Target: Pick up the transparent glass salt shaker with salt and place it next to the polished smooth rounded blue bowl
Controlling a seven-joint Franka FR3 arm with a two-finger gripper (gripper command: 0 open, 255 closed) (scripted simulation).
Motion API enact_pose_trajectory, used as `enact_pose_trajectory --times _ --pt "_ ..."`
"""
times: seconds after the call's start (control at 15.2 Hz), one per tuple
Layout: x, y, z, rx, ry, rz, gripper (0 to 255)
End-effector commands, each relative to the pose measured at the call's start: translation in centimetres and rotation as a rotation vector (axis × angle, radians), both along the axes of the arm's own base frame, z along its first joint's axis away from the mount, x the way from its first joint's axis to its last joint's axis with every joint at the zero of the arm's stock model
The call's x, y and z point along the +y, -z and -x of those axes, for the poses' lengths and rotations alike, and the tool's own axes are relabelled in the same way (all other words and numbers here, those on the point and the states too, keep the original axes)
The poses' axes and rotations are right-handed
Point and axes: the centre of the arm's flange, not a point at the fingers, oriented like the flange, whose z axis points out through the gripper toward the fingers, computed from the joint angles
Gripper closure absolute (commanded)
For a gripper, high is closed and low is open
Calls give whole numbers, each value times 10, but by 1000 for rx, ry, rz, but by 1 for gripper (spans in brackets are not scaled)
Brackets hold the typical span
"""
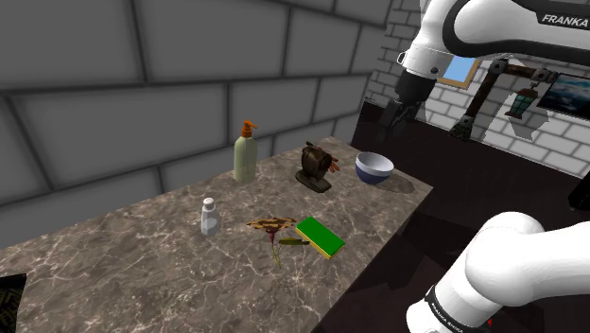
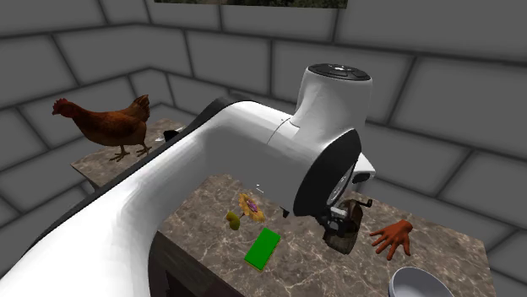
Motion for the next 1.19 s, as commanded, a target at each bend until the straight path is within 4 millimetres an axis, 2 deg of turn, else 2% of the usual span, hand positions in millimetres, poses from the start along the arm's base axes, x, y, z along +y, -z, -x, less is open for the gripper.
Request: enact_pose_trajectory --times 0.0,1.12 --pt "0 0 0 0 0 0 0" --pt "158 114 -87 -75 -41 -54 0"
